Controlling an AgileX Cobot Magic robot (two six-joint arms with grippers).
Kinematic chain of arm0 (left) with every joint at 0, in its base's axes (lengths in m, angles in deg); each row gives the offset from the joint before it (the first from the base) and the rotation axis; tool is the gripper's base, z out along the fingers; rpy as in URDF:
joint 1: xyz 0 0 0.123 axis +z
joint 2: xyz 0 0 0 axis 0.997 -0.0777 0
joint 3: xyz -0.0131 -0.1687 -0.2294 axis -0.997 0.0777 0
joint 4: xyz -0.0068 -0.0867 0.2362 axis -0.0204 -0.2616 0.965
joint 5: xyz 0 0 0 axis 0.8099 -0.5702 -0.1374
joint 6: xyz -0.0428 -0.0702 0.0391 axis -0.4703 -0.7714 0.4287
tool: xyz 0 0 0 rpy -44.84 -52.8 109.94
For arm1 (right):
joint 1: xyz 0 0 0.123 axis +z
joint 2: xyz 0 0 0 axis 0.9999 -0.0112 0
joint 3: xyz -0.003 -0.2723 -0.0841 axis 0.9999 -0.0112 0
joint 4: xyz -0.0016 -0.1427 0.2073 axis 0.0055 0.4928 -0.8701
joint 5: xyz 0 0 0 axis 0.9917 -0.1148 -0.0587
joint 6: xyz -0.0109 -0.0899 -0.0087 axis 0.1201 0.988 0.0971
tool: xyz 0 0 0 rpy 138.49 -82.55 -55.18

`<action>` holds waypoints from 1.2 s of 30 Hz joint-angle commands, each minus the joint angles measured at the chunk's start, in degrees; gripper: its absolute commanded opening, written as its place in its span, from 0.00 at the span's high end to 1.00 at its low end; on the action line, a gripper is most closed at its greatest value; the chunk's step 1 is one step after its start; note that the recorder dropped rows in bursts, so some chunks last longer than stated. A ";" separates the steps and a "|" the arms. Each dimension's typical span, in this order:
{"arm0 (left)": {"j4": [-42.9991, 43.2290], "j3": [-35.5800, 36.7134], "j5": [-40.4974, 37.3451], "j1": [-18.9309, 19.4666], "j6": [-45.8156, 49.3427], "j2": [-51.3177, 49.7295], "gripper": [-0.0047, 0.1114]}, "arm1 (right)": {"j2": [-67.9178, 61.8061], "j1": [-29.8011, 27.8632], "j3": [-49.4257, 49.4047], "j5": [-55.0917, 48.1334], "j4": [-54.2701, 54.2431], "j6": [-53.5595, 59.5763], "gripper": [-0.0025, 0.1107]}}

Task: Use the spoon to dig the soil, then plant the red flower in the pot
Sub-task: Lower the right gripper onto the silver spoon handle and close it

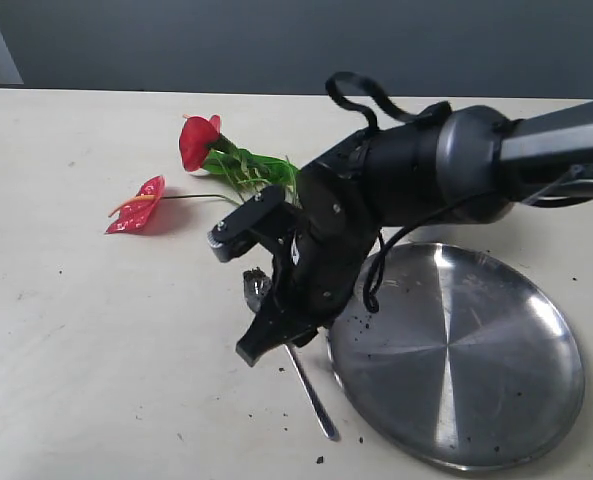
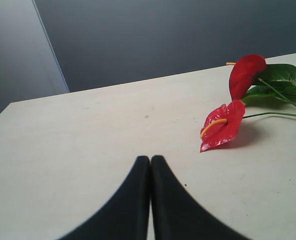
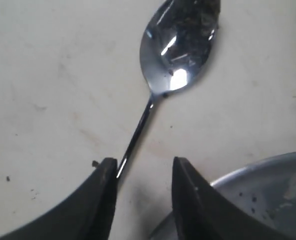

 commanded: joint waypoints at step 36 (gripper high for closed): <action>-0.31 -0.15 0.37 -0.13 -0.26 -0.30 0.95 | -9.57 0.09 8.45 -9.89 -6.21 0.19 0.65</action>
